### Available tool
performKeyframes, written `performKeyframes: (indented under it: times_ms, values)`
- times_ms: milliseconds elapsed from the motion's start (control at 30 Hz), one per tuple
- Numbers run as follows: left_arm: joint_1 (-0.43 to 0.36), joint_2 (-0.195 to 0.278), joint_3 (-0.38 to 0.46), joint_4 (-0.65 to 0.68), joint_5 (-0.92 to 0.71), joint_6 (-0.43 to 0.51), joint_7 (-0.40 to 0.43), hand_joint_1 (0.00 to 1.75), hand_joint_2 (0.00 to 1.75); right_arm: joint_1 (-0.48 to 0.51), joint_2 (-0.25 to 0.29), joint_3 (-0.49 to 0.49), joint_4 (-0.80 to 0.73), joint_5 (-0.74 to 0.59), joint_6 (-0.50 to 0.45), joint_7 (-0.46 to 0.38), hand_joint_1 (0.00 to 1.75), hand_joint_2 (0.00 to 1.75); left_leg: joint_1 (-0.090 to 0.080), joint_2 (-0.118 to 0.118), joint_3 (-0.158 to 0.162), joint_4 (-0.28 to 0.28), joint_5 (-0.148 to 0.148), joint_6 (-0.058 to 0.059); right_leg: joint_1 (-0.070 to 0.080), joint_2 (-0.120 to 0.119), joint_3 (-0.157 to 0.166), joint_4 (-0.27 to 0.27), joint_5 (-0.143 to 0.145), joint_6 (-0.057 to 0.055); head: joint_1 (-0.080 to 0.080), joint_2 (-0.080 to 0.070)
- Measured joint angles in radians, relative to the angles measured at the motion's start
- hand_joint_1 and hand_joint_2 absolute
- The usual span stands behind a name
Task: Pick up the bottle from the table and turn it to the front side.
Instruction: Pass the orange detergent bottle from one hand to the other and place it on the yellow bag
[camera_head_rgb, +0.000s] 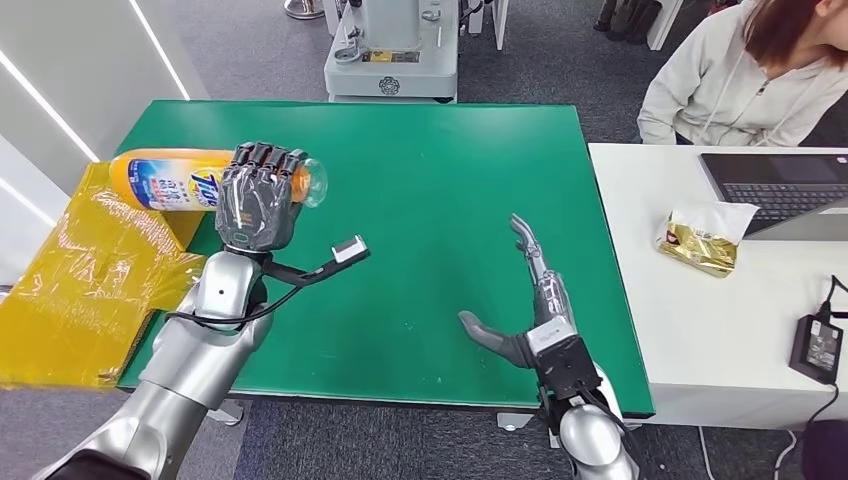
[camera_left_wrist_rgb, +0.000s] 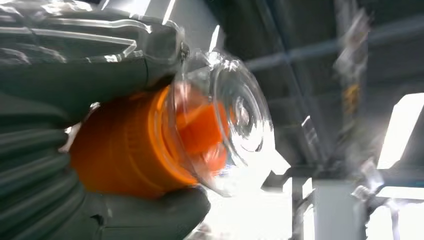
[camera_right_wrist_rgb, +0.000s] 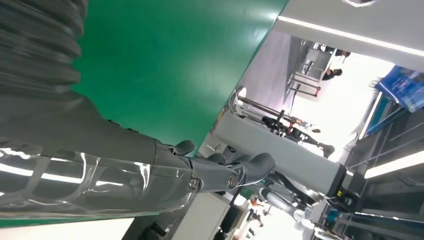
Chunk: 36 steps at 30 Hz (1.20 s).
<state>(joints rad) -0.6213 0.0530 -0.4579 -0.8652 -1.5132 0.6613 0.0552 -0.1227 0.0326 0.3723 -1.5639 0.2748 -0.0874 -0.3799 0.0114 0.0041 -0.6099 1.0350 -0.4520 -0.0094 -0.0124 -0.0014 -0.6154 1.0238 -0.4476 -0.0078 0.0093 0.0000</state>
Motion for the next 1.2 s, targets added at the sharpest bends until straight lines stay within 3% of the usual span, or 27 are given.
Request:
performKeyframes:
  times_ms: [333,633,800,1200]
  values:
    - [0.012,0.091,-0.103,0.133,0.000,0.019,0.112,1.75,1.75,0.051,-0.004,-0.002,-0.052,0.012,-0.005,-0.008,0.00,1.75,0.000,0.001,0.000,-0.001,0.000,0.000,0.000,0.000,0.000,0.000,0.000,0.000,0.000,0.000]
    - [0.087,0.128,-0.144,0.305,0.000,0.006,0.182,1.75,1.75,0.076,-0.004,-0.022,-0.073,0.028,0.010,-0.007,0.00,1.75,0.000,0.000,0.000,-0.001,0.000,0.000,0.000,0.000,-0.001,0.000,-0.001,0.000,0.000,0.000]
    - [0.109,0.146,-0.172,0.390,0.000,-0.057,0.215,1.75,1.75,0.082,-0.004,-0.032,-0.080,0.027,0.027,-0.005,0.00,1.75,0.000,0.001,0.000,-0.001,0.000,0.000,0.000,0.000,-0.001,0.000,-0.001,0.000,0.000,0.000]
    - [0.103,0.155,-0.186,0.477,-0.001,-0.109,0.179,1.75,1.75,0.097,-0.004,-0.035,-0.086,0.024,0.063,-0.007,0.00,1.75,0.000,0.000,0.001,-0.001,0.000,0.000,0.000,-0.001,0.001,0.000,-0.001,0.000,0.000,0.000]
